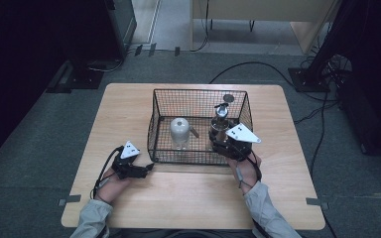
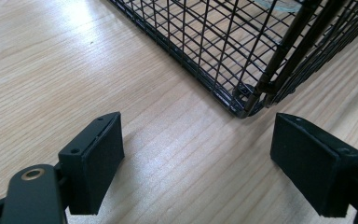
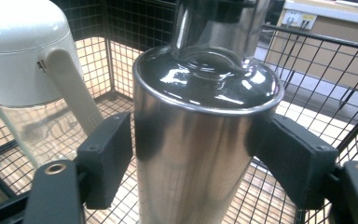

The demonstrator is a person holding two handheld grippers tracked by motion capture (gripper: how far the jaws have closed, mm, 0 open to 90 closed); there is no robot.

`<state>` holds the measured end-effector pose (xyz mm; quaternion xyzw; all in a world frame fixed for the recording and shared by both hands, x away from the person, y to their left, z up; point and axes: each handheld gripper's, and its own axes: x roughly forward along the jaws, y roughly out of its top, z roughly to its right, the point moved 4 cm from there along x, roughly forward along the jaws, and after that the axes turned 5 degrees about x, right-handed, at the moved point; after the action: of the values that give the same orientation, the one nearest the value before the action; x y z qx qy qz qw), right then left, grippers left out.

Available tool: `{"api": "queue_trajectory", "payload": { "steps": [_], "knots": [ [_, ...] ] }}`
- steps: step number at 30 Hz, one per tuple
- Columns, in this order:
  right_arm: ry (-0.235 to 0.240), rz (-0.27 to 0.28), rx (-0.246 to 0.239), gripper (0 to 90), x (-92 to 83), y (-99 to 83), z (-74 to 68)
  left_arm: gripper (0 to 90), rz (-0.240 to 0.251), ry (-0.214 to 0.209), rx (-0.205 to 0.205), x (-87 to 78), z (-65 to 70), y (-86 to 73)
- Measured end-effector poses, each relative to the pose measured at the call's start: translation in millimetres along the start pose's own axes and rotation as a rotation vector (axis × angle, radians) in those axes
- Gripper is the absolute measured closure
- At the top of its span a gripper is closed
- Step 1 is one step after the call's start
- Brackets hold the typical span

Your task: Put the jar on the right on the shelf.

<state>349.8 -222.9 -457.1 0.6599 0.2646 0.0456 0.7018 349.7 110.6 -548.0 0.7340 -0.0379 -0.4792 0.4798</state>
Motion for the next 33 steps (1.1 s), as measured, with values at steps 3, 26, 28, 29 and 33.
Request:
{"api": "queue_trajectory", "payload": {
  "steps": [3,26,28,29,33],
  "knots": [
    [0.008,-0.017,0.002,25.0,-1.0,-0.1,1.0,17.4,0.000,0.000,0.000,-0.2,0.1,-0.1],
    [0.104,-0.117,-0.013,22.9,-16.5,4.1,6.7,17.4,-0.002,-0.001,0.003,-0.6,-0.2,-0.4],
    [0.115,-0.119,-0.013,22.8,-18.2,4.5,6.9,17.4,-0.001,-0.001,0.001,-0.5,-0.1,-0.3],
    [0.120,-0.119,-0.014,22.8,-18.7,4.6,7.0,17.4,-0.001,-0.001,0.002,-0.5,-0.1,-0.3],
    [0.125,-0.116,-0.036,21.9,-22.5,5.7,7.0,17.4,-0.001,-0.002,0.003,-0.5,-0.3,-0.3]
  ]
}}
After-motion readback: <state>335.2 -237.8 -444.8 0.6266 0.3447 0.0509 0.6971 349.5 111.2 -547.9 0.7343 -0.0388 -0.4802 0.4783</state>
